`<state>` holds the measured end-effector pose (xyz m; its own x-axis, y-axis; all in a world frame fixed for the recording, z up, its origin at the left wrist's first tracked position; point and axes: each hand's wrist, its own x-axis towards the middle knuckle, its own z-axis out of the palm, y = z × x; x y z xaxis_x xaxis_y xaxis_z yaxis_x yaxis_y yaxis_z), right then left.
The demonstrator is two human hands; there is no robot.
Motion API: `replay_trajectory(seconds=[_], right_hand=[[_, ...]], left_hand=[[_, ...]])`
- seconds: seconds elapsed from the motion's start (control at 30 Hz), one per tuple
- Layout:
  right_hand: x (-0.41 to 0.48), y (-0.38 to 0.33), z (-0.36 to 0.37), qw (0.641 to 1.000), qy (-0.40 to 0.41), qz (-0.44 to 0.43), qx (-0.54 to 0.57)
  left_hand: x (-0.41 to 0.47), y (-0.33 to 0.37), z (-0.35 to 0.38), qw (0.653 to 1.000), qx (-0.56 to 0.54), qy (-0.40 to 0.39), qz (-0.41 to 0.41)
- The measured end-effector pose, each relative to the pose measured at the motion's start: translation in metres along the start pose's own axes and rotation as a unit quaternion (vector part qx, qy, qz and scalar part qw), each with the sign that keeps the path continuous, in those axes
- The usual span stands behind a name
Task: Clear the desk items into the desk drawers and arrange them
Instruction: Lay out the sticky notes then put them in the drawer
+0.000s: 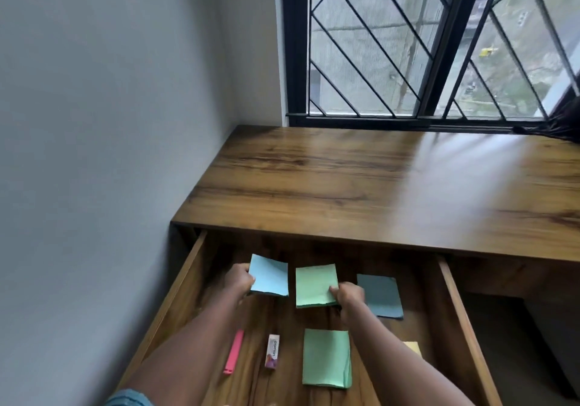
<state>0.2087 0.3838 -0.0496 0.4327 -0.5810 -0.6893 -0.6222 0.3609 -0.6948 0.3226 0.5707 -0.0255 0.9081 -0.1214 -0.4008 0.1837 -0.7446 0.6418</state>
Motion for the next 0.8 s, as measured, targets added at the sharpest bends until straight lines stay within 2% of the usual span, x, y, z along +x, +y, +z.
replay_trajectory(seconds=[0.2,0.33,0.47,0.63,0.8], right_hand=[[0.025,0.004,0.021,0.997,0.070,0.002,-0.024],[0.021,0.010,0.027,0.975,0.129,-0.024,-0.181],[0.005,0.008,0.037,0.940,0.158,-0.058,-0.297],[0.001,0.009,0.045,0.925,0.174,-0.061,-0.333],[0.004,0.015,0.046,0.917,0.198,-0.075,-0.338]], left_hand=[[0.039,-0.020,0.013,0.997,0.075,0.013,-0.024],[0.047,-0.028,0.023,0.989,0.126,0.059,-0.043],[0.036,-0.028,0.034,0.989,0.137,0.051,-0.031],[0.029,-0.035,0.045,0.979,0.204,0.023,0.005],[0.026,-0.036,0.047,0.980,0.196,0.032,0.003]])
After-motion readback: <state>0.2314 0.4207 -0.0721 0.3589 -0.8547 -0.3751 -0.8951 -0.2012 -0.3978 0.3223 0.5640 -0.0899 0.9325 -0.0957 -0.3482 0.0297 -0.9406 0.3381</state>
